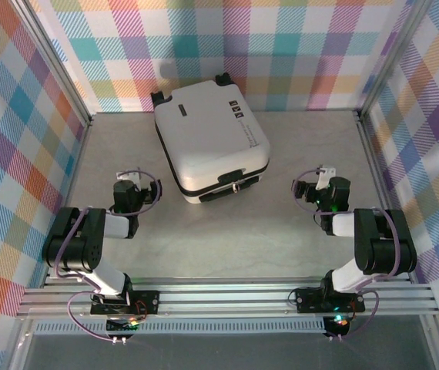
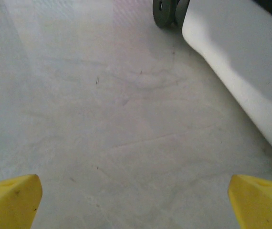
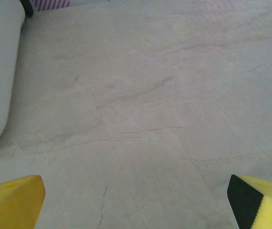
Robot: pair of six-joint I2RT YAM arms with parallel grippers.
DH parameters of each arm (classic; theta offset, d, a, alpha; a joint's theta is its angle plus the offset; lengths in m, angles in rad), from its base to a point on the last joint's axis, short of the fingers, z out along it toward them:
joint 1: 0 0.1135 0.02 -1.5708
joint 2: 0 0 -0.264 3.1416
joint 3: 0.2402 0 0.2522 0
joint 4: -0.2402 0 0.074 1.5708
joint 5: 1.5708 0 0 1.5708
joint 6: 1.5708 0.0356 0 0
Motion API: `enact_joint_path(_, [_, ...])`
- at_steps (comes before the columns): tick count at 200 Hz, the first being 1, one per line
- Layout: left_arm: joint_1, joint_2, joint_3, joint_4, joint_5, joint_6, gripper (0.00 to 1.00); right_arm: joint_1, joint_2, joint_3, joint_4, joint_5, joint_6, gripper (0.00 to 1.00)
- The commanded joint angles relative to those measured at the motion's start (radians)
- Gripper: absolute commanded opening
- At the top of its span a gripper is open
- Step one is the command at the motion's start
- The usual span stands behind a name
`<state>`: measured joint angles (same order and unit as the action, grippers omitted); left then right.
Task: Pack the luggage
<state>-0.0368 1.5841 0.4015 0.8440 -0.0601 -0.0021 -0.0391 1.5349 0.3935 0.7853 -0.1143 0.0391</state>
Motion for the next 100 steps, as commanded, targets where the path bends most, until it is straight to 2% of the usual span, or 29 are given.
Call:
enact_joint_path(1, [-0.002, -0.003, 0.013, 0.012, 0.024, 0.022, 1.0, 0.0, 0.003, 0.021, 0.037, -0.048, -0.029, 0.99])
enact_joint_path(27, [-0.009, -0.007, 0.012, 0.008, 0.008, 0.025, 1.0, 0.015, -0.001, 0.022, 0.029, -0.013, -0.034, 0.99])
enact_joint_path(100, [-0.02, -0.006, 0.019, -0.004, -0.001, 0.036, 1.0, 0.016, -0.003, 0.022, 0.028, -0.013, -0.035, 0.99])
